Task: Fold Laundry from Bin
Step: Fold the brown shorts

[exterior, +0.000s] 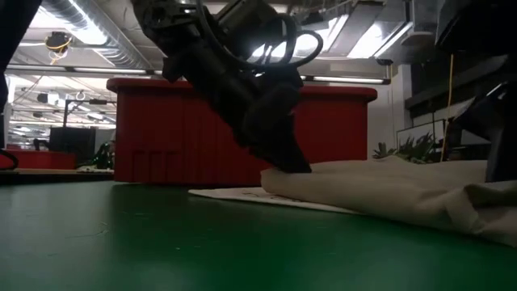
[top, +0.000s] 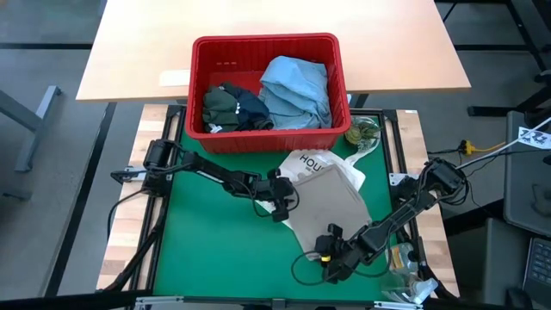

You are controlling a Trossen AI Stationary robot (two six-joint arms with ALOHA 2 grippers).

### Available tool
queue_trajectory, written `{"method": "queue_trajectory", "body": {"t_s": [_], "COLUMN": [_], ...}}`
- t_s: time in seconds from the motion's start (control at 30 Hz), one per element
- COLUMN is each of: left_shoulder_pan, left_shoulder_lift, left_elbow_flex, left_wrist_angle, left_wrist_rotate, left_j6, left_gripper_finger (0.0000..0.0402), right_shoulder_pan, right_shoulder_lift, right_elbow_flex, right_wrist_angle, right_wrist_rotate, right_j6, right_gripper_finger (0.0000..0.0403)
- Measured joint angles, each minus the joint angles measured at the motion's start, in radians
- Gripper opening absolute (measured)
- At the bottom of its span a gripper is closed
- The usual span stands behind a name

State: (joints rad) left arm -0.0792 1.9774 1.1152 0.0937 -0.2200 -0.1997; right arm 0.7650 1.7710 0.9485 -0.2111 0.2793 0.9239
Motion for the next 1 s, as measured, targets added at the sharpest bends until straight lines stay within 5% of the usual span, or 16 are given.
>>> {"method": "queue_trajectory", "body": {"t_s": [0.37,0.7,1.0], "left_shoulder_pan": [0.012,0.012,0.012], "left_shoulder_lift": [0.0,0.0,0.0], "left_elbow_flex": [0.0,0.0,0.0], "left_wrist_angle": [-0.004,-0.005,-0.004], "left_wrist_rotate": [-0.002,-0.004,-0.004], "left_j6": [0.0,0.0,0.0], "left_gripper_finger": [0.0156,0.0156,0.0156], "right_shoulder_pan": [0.002,0.0,0.0], "right_shoulder_lift": [-0.047,-0.047,-0.003], "right_elbow_flex": [0.077,0.131,0.132], "right_wrist_angle": [-0.067,-0.08,-0.077], "right_wrist_rotate": [-0.074,0.108,0.095], "right_j6": [-0.164,-0.311,-0.332], "right_gripper_finger": [0.017,0.017,0.017]}}
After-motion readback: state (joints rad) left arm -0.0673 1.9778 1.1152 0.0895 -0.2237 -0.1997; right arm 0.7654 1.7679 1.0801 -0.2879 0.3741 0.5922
